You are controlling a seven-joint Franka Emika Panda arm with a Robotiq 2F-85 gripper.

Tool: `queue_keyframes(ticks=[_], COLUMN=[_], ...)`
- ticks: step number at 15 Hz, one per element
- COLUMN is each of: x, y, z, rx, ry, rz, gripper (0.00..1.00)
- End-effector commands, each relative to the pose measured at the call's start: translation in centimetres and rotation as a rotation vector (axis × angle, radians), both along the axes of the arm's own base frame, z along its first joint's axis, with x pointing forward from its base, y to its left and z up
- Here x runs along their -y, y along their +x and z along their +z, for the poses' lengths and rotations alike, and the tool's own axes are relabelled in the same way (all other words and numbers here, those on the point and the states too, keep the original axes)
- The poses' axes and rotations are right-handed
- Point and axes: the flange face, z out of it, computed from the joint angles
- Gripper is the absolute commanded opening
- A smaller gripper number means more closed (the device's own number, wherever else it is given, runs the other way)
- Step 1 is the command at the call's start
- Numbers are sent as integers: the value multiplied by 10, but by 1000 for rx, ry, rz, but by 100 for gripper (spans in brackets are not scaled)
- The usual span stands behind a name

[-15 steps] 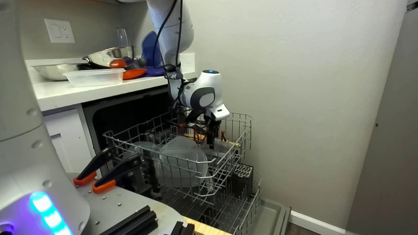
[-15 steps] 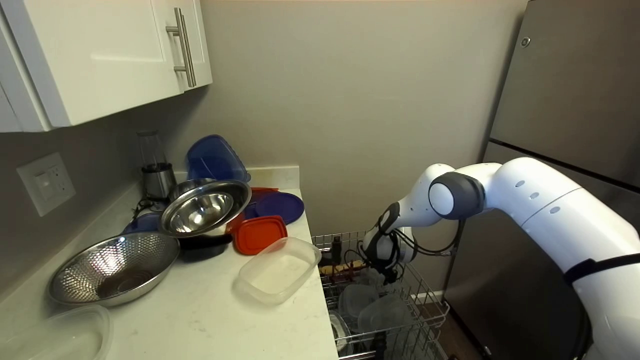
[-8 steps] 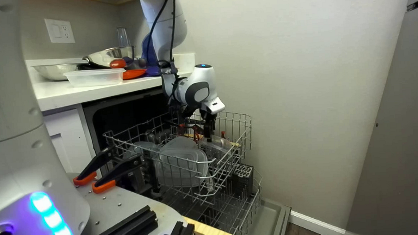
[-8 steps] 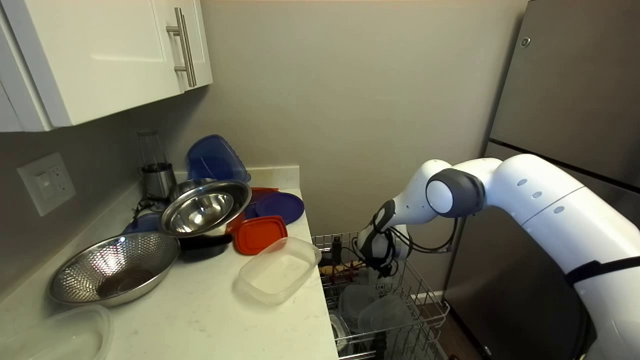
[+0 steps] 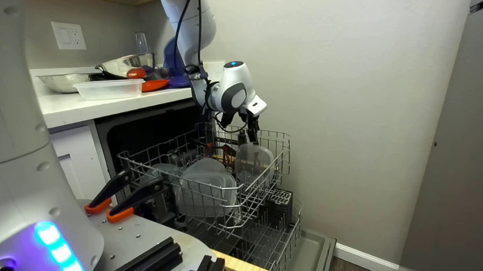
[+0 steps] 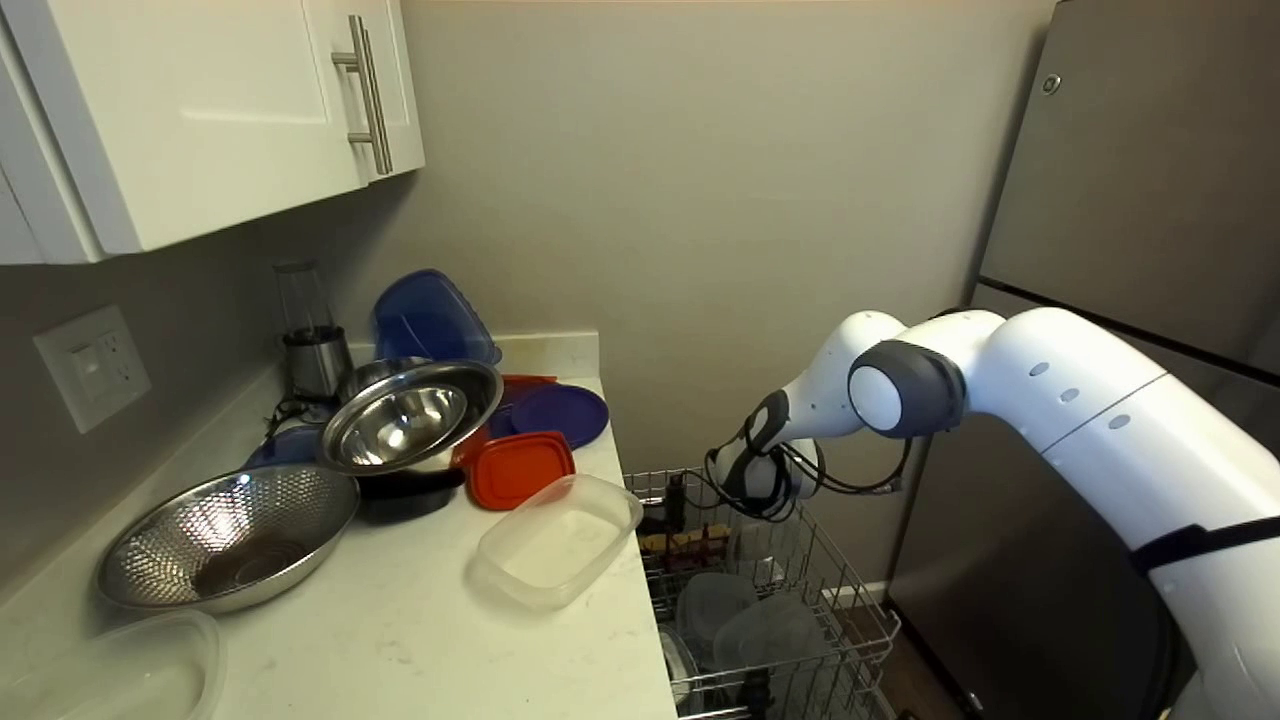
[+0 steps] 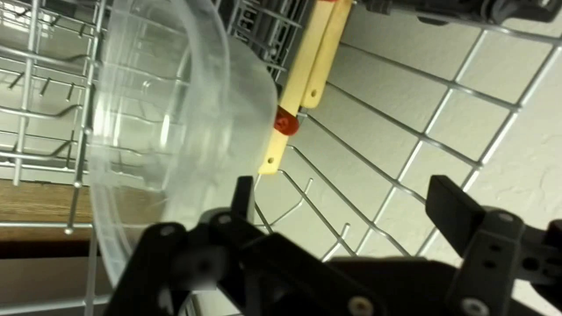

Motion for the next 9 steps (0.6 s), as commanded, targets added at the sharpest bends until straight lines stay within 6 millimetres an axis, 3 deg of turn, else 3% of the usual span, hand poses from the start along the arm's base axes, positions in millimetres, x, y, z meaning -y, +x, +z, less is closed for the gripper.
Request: queue_keyframes(ticks=[1,9], x=[5,8], y=[5,9], z=[3,6], rx=[66,134], ry=[-49,-23], rz=[7,-9], gripper=[100,100])
